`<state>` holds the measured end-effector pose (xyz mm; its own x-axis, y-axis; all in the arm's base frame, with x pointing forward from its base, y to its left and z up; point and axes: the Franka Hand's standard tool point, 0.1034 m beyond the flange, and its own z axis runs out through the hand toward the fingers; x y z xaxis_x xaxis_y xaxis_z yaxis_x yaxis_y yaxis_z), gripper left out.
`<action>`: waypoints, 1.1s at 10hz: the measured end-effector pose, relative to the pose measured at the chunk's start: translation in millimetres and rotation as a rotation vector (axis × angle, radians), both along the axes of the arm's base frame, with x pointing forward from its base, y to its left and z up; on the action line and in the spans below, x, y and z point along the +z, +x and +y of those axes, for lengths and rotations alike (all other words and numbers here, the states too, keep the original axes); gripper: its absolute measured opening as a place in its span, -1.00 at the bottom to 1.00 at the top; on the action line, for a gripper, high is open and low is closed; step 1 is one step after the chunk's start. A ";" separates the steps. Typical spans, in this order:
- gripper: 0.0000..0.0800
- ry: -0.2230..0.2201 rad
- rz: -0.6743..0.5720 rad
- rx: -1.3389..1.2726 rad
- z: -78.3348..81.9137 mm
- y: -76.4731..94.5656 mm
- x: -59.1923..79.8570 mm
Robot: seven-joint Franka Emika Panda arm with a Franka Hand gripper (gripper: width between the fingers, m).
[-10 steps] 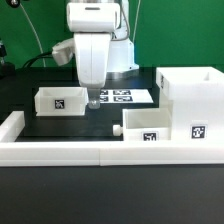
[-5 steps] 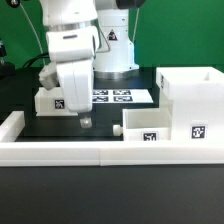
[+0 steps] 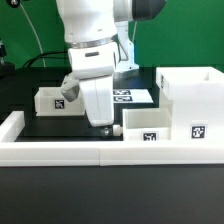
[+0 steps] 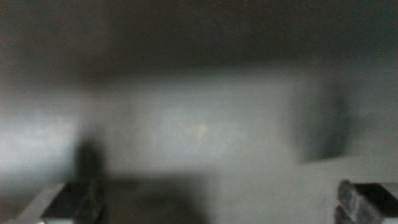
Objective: Assemble drawer
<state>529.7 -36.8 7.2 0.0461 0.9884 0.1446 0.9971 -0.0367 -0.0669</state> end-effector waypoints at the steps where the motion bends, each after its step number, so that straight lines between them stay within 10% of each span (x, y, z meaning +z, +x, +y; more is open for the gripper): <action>1: 0.62 -0.001 0.004 -0.024 4.0 0.4 0.2; 11: 0.62 0.008 0.020 -0.093 44.6 7.1 1.1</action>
Offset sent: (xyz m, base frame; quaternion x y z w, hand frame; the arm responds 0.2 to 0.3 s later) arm 0.0087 0.0226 0.0045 0.0000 0.0018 0.0171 0.9999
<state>536.8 7.8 8.3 0.1408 0.9785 0.1507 0.9879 -0.1288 -0.0870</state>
